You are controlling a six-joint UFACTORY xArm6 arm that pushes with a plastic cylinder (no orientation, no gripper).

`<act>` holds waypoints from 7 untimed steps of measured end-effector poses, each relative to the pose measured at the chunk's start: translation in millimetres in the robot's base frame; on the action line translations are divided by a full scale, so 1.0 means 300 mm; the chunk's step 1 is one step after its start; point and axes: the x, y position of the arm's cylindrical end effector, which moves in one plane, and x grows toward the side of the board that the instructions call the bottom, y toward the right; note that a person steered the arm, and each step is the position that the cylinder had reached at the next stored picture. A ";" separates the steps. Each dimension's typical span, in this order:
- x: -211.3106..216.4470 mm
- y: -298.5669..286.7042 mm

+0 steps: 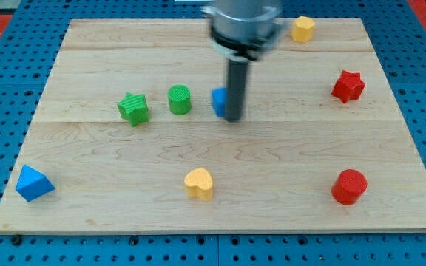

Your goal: Slide yellow hexagon from top right to center right

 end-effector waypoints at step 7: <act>-0.647 0.822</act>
